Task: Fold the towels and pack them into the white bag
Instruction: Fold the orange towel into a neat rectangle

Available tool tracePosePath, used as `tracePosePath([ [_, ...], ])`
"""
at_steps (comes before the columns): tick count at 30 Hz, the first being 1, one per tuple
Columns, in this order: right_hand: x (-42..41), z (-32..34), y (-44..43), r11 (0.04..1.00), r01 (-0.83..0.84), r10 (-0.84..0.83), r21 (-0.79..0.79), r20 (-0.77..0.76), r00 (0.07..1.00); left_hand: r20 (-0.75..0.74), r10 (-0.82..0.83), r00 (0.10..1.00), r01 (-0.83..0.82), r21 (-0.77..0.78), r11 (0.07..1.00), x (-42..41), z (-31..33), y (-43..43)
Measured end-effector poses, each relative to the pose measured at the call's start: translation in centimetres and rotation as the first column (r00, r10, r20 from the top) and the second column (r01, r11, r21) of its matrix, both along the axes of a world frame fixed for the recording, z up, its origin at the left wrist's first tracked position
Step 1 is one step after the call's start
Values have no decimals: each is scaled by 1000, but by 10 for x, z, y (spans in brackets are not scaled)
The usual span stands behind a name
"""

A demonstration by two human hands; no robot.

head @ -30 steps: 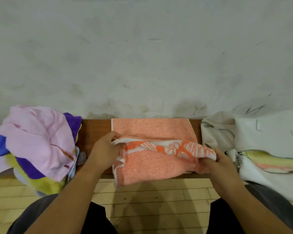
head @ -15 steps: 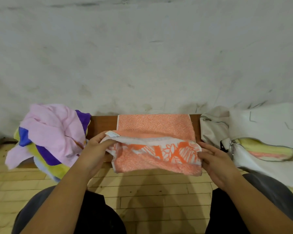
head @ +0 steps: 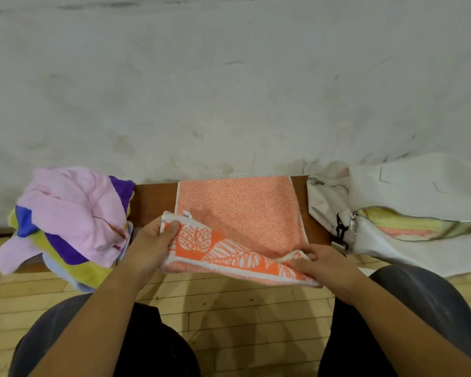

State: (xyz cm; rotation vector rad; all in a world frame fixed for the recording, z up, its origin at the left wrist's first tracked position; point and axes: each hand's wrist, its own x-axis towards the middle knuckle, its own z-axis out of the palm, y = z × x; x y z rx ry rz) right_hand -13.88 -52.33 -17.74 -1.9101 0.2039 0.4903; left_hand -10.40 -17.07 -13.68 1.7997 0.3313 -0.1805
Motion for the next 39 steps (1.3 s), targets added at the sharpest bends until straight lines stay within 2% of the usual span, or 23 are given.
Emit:
tracePosePath([
  [2,-3,1,2,978,-23,43,-208,91,995,-14,-28,1000,28,6,1000,-1,0,-2],
  [3,-4,-1,1,970,-24,52,-243,112,992,-23,-40,999,40,-1,999,-2,0,-3],
  [7,-4,0,-1,965,109,-66,-240,181,981,-96,-76,992,72,-41,997,-5,3,-4],
  [9,-3,3,-4,957,214,-166,-196,237,957,-110,-83,991,83,0,997,-6,2,-2],
  [12,-1,13,-4,947,319,-299,-30,278,913,8,-46,999,45,35,998,-5,1,0],
  [15,-4,17,0,956,291,-282,19,321,904,106,5,994,-3,-15,1000,-4,3,-2],
  [18,-8,19,5,965,243,-261,95,334,906,127,46,991,-48,14,999,-1,-1,-5],
  [20,-6,17,7,969,222,-246,109,335,910,130,-6,991,-2,57,998,-1,-6,-5],
  [23,-1,5,10,994,107,-90,-32,329,940,73,-270,960,238,292,926,-3,-19,-8],
  [26,11,-14,10,947,-147,234,-286,297,926,-1,-434,901,388,449,805,-1,-32,-17],
  [28,20,-23,9,860,-230,381,-456,271,884,-13,-457,889,398,515,759,3,-36,-22],
  [32,23,-20,11,765,-88,400,-638,364,841,32,-437,899,294,697,654,11,-35,-23],
  [34,20,-10,12,701,-97,458,-706,343,820,52,-427,903,239,764,600,9,-32,-23],
  [36,19,-1,11,692,-155,488,-705,298,821,117,-412,904,187,757,626,6,-29,-26],
  [37,19,3,11,746,-157,447,-647,312,838,169,-383,908,157,711,686,5,-26,-29],
  [39,28,7,13,877,-55,273,-478,400,875,235,-288,928,116,553,825,8,-20,-35],
])
